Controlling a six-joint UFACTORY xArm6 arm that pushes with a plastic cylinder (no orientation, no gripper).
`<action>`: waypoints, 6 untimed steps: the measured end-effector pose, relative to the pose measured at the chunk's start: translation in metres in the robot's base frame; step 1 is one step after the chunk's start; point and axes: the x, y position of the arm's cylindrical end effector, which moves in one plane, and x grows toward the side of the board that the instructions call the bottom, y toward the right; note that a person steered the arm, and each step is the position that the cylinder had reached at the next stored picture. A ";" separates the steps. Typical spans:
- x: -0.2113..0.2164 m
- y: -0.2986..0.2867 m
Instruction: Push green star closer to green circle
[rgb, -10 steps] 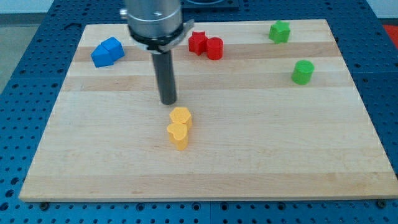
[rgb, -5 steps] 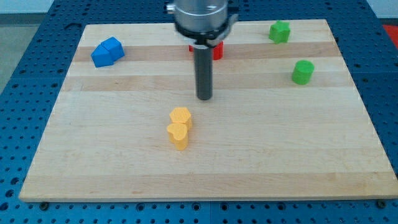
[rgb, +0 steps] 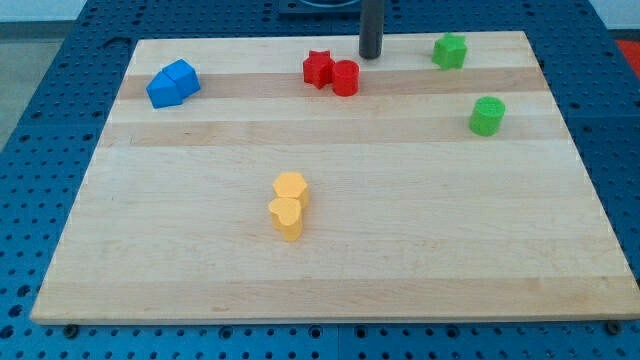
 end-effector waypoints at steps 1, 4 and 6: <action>-0.018 0.026; -0.018 0.073; 0.031 0.104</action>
